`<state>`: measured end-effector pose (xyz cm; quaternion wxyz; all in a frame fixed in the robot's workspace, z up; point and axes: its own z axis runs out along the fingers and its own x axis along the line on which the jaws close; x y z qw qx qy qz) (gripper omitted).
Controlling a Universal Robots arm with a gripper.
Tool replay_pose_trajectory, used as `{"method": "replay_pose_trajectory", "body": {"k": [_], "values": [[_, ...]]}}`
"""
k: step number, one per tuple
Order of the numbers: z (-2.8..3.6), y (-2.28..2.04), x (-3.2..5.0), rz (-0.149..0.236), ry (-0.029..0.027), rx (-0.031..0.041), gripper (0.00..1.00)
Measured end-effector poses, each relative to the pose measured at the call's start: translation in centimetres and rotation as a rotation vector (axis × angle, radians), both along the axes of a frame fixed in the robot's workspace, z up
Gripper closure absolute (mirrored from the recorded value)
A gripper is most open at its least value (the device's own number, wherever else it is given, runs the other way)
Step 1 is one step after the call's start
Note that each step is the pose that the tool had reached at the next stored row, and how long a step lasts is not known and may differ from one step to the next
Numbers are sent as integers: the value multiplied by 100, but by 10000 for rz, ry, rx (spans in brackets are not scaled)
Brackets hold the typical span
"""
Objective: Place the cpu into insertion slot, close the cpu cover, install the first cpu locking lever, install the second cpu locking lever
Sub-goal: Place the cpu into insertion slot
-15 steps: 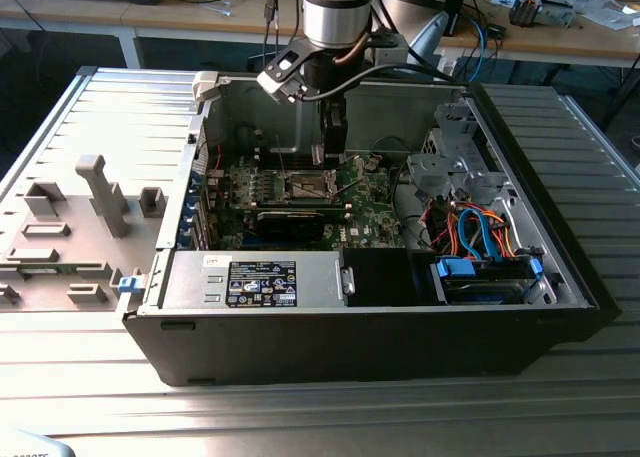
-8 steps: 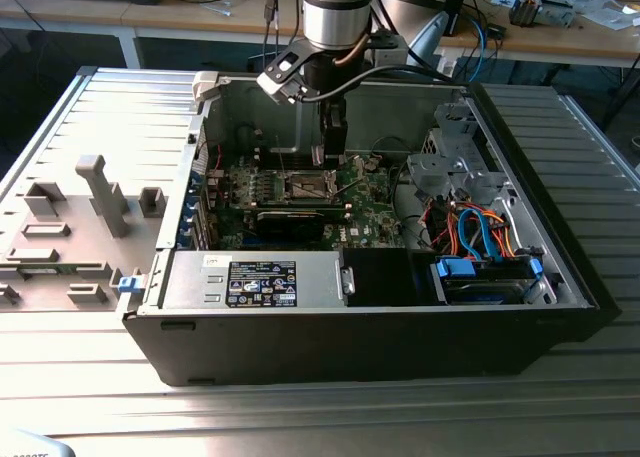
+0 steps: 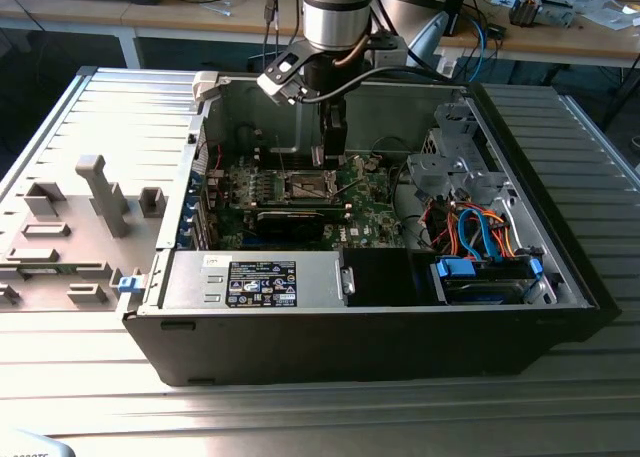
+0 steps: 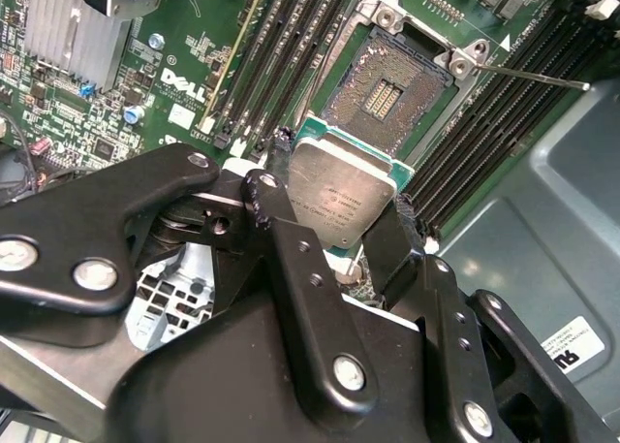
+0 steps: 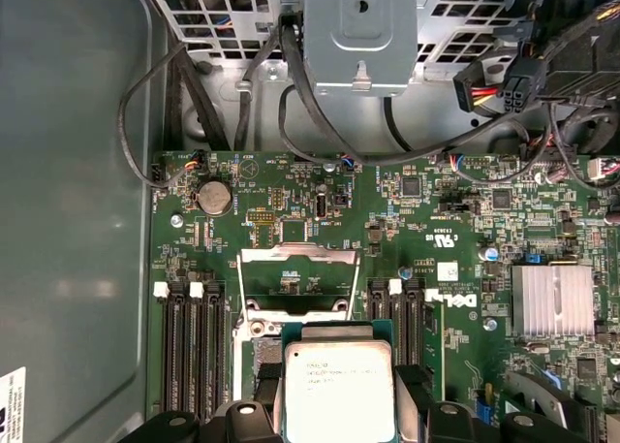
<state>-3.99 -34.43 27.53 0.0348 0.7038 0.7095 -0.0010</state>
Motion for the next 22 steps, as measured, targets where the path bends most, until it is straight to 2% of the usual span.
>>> {"method": "replay_pose_trajectory", "body": {"k": [22], "values": [[-40,3,-2,0,0,1,45]]}}
